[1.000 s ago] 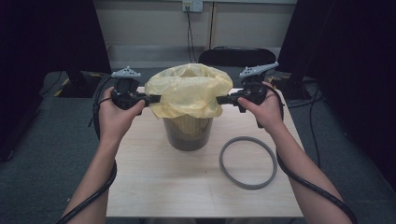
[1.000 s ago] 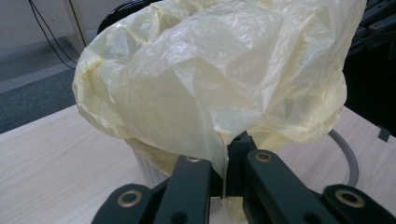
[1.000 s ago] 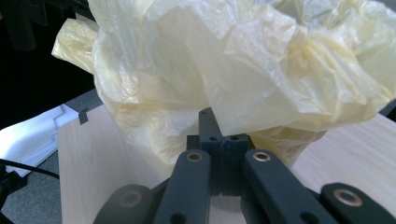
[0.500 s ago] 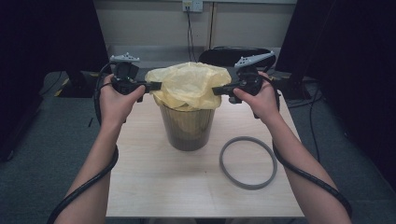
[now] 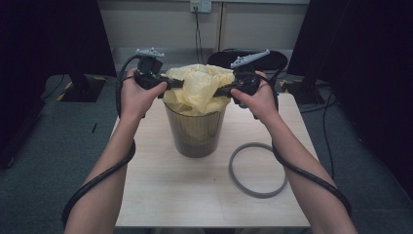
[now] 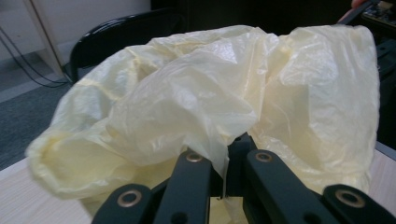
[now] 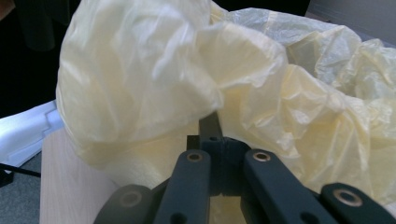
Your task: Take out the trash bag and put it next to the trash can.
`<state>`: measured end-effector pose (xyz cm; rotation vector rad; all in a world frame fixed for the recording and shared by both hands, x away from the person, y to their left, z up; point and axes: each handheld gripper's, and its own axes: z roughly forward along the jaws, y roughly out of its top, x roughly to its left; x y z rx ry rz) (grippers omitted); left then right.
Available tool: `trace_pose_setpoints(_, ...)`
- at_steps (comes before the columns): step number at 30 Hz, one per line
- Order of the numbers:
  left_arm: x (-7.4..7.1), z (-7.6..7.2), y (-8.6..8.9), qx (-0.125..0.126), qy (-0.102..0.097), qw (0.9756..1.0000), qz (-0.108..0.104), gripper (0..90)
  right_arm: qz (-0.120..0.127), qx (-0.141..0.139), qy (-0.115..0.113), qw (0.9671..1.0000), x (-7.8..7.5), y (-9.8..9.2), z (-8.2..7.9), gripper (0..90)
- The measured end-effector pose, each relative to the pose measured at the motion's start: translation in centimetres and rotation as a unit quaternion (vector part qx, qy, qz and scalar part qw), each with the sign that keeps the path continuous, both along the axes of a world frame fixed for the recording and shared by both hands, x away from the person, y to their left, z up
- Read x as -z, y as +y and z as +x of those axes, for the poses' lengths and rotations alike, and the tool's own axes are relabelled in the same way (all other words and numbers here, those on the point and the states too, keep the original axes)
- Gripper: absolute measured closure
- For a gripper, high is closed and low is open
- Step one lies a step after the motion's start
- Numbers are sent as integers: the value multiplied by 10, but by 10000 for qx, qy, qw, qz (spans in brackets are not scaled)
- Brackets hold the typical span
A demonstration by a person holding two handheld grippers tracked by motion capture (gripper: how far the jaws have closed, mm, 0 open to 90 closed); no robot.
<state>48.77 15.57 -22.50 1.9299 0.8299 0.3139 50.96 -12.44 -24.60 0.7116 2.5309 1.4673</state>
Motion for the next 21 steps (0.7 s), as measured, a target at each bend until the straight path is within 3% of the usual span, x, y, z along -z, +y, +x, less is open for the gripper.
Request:
trace_pose_setpoints(5, 5, 9, -13, 139, 111, 9998, 36, 898, -2, -50, 20, 10000, 1, 7, 3, 900)
trace_pose_setpoints(11, 10, 16, -27, 332, 158, 9991, 223, 895, -3, -118, 72, 9999, 1, 18, 7, 900)
trace_pose_setpoints(14, 14, 20, -30, 432, 180, 9987, 202, 871, -8, -105, 153, 9998, 3, 23, 12, 900)
trace_pose_setpoints(16, 18, 22, -31, 449, 69, 9988, 169, 792, 22, -109, 186, 9998, 4, 25, 15, 900)
trace_pose_setpoints(18, 20, 23, -30, 387, -179, 9987, 284, 644, -44, -92, 214, 9997, 5, 26, 18, 900)
trace_pose_setpoints(21, 23, 26, -23, 597, -200, 9980, 70, 439, 181, -62, 366, 9991, 7, 24, 22, 900)
